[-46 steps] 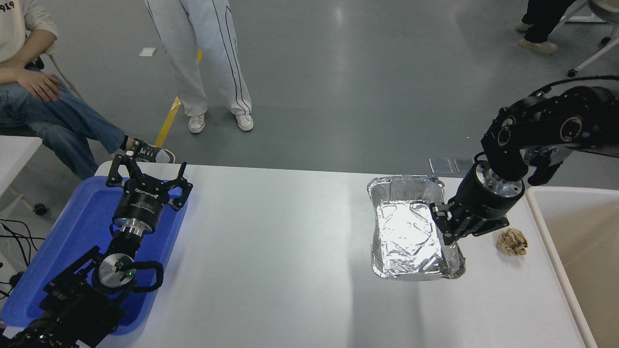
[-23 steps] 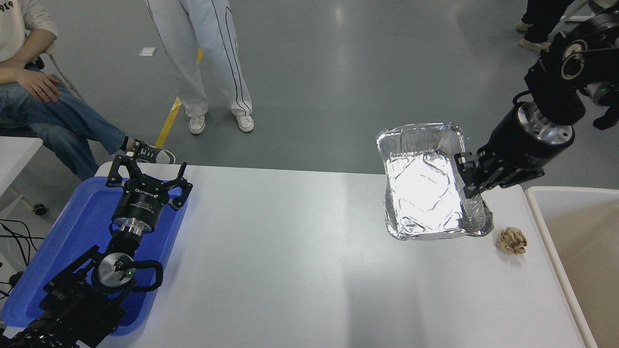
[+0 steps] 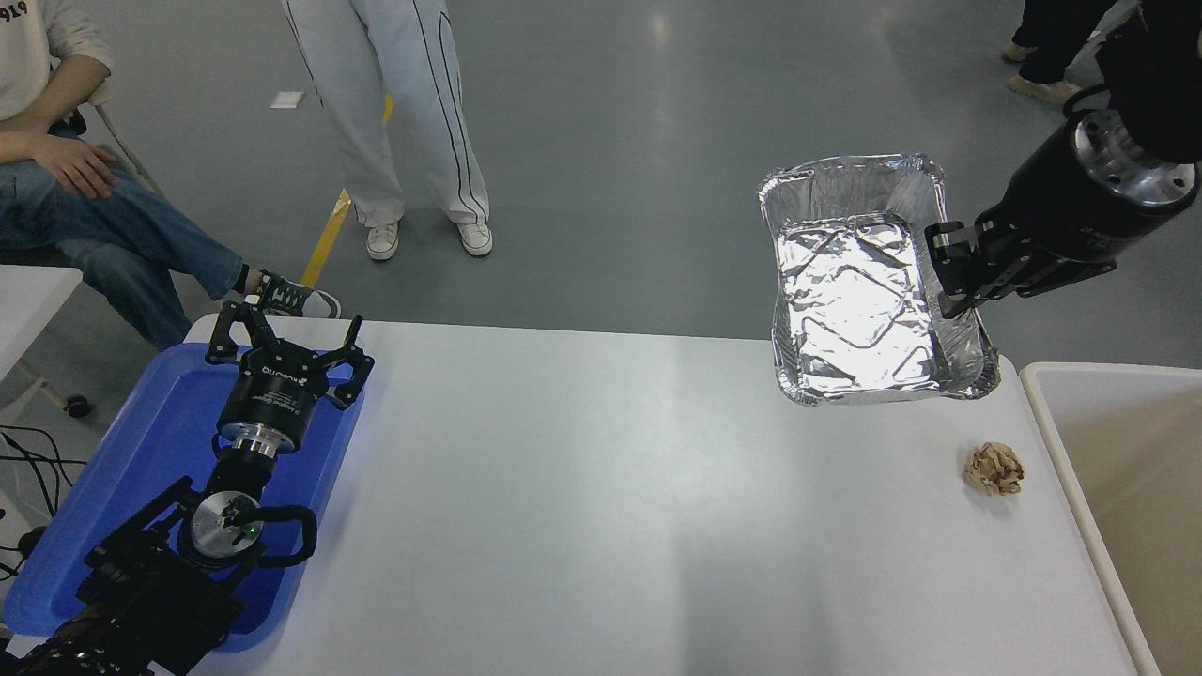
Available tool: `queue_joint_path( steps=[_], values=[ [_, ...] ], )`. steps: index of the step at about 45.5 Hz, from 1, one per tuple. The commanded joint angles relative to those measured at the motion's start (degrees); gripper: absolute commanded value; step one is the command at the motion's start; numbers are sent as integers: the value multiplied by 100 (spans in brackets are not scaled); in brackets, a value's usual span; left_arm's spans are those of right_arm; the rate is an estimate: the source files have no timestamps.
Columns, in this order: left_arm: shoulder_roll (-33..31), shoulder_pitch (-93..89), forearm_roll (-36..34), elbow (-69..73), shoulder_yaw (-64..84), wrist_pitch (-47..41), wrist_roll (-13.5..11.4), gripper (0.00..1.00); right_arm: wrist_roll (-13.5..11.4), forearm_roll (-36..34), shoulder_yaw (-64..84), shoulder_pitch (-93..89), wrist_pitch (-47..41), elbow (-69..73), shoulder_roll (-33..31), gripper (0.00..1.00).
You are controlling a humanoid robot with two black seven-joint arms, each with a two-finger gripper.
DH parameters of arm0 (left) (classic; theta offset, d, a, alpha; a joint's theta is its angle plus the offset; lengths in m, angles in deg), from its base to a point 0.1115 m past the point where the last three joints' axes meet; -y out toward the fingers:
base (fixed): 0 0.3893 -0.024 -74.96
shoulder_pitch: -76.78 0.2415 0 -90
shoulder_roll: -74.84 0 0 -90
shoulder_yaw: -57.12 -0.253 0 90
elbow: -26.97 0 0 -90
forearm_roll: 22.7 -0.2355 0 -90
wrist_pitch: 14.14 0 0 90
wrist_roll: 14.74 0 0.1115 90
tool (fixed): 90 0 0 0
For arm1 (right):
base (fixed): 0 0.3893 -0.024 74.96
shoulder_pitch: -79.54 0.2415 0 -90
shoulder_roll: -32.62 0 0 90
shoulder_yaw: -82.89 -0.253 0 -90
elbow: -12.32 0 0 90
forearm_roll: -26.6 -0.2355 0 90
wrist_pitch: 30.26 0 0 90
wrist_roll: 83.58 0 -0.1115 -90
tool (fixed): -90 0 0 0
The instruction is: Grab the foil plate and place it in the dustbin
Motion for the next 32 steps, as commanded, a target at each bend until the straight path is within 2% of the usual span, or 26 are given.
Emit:
queue_joint_path(
  steps=[1,7,32],
  values=[
    [0,0,0,0,2,0,0,100,-17,58,118,39,-2,18,-193,0],
    [0,0,0,0,2,0,0,100,-26,322,451,12,-2,-18,-519,0],
    [0,0,9,8,2,0,-9,100,-26,621,1243,38,-2,-202,-1828,0]
  ],
)
